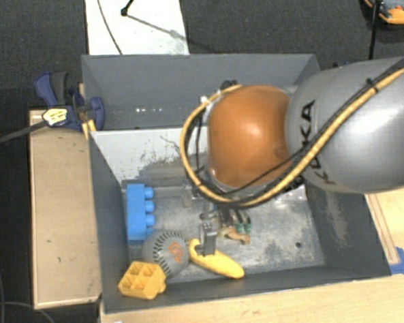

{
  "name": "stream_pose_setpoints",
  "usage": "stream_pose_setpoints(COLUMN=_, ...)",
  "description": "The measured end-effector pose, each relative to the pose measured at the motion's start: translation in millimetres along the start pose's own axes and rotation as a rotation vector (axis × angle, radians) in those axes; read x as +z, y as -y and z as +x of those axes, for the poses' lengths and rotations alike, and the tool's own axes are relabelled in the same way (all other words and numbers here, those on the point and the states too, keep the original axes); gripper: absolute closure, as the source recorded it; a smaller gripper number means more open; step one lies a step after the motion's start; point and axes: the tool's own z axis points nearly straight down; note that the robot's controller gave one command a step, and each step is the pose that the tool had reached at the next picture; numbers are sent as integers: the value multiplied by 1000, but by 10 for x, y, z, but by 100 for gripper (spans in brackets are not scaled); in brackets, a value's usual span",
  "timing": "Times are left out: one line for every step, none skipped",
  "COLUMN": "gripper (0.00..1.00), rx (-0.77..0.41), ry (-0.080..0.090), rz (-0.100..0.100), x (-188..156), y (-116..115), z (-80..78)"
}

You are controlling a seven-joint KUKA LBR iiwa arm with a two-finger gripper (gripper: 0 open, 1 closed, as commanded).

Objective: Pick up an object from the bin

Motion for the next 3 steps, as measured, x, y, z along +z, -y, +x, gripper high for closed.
stream_pose_setpoints(gripper=0, rx=-26, ry=-2, rz=0, x=298, y=269, z=-247)
stream_pose_setpoints(gripper=0, rx=-19, ry=-5, rz=1, x=382, y=321, z=-219)
stream_pose_setpoints(gripper=0, rx=-106, ry=-4, rz=-1, x=536, y=760, z=-341)
